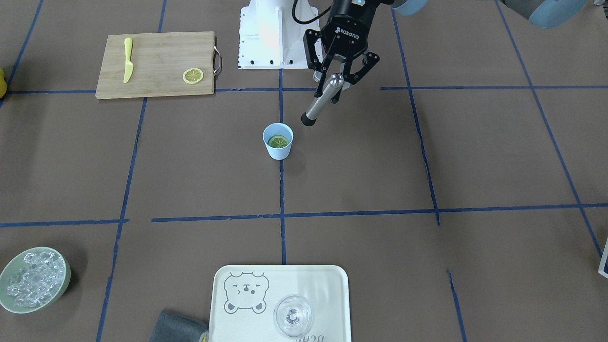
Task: Squeeze lemon into cup
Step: 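Lower the rod tip into the blue cup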
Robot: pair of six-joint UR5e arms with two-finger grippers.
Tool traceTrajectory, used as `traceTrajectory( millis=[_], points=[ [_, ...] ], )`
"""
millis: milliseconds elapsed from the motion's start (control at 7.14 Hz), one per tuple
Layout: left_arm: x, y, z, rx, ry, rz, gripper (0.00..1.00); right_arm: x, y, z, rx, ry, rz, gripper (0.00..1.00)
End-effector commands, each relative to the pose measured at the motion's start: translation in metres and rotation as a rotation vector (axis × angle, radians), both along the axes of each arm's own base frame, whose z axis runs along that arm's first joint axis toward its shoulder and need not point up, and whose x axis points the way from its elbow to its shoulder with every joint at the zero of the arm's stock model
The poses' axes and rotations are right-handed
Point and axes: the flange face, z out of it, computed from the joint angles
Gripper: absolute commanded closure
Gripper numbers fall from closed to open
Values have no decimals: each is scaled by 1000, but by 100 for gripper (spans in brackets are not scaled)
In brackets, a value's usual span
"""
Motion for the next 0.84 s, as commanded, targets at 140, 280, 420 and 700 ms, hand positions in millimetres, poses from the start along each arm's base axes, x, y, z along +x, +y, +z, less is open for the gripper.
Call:
traceTrajectory(
  millis=[140, 280, 420, 700],
  points=[
    [44, 42, 18, 15, 69, -98, 100, 0, -1, -2, 12, 0, 1, 0],
    [65, 46, 19, 39, -12, -85, 100, 0, -1, -3, 14, 0, 1, 0],
    [79, 52, 0, 84, -84, -77, 100, 0, -1, -4, 17, 0, 1, 0],
    [96, 57, 1, 98, -130, -65, 100, 0, -1, -5, 19, 2, 2, 0]
  ],
)
